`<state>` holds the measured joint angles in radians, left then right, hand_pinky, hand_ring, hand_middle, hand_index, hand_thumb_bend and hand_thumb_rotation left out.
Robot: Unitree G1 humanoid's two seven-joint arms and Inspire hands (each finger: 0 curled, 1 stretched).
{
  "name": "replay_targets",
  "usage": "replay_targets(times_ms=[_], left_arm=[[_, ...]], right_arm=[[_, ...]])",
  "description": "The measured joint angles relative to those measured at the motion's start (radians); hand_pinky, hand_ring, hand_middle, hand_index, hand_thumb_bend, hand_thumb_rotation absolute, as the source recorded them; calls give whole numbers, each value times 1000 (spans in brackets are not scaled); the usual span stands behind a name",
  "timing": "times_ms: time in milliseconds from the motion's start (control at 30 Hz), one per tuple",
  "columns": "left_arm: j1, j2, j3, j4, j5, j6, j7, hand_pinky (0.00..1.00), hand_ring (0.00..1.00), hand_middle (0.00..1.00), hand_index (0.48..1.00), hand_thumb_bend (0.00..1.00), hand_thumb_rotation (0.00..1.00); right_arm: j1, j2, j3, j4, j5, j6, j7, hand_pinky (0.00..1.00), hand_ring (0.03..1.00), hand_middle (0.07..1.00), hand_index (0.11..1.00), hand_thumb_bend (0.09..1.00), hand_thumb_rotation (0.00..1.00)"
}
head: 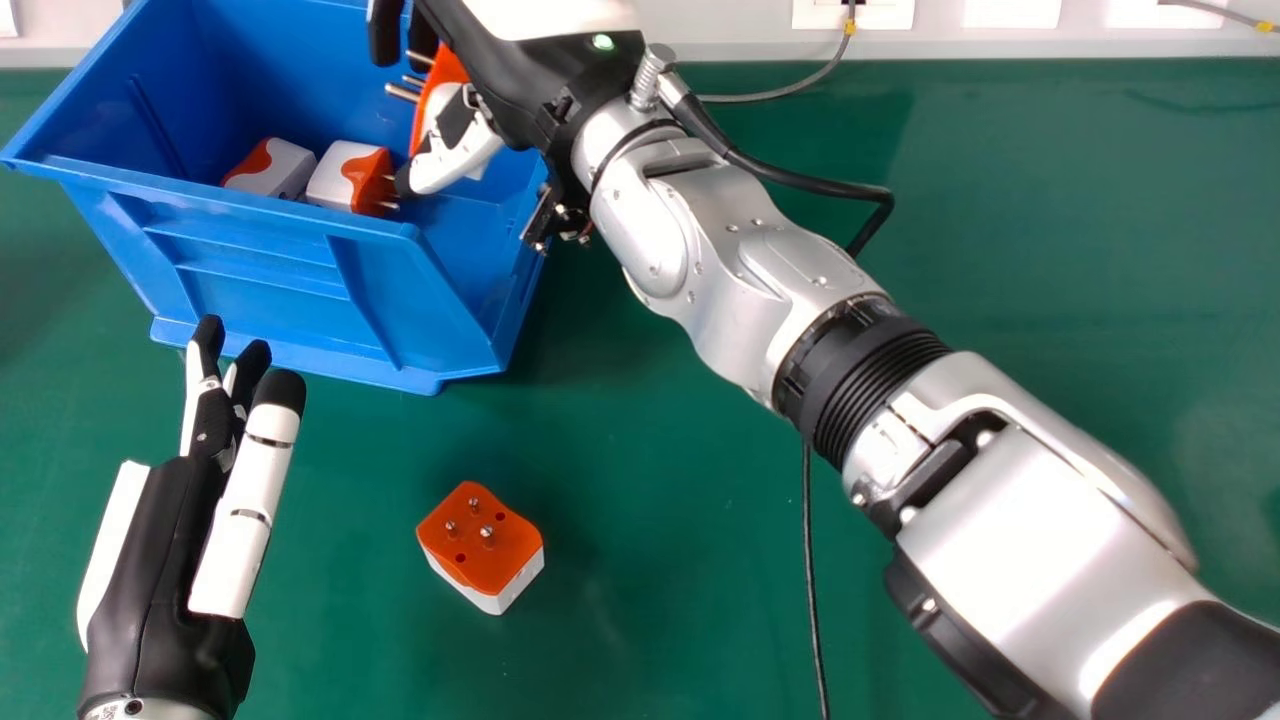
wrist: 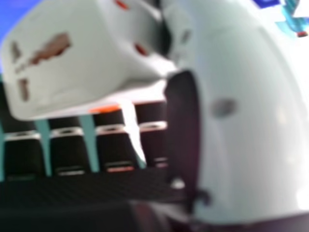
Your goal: Pick all objects and put in blue box
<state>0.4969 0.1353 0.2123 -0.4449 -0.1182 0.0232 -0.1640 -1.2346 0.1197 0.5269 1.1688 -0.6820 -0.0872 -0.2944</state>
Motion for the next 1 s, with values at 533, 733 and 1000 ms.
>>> replay_targets(times_ms=[533, 733, 1000], left_arm=[[40, -20, -30, -12, 12, -22, 20, 992, 1000, 1000, 1000, 454, 894], [42, -26, -39, -16, 21, -36, 20, 992, 1000, 1000, 1000, 455, 894], [47, -27, -39, -17, 20, -37, 17, 996, 1000, 1000, 1000, 456, 896]], right_arm=[[0, 42, 49, 94, -39, 27, -61, 333, 439, 511, 497, 497, 0], [0, 41, 53, 95, -37, 28, -61, 334, 438, 506, 492, 497, 0], [5, 40, 37, 94, -21, 9, -70, 340, 446, 519, 488, 496, 0]])
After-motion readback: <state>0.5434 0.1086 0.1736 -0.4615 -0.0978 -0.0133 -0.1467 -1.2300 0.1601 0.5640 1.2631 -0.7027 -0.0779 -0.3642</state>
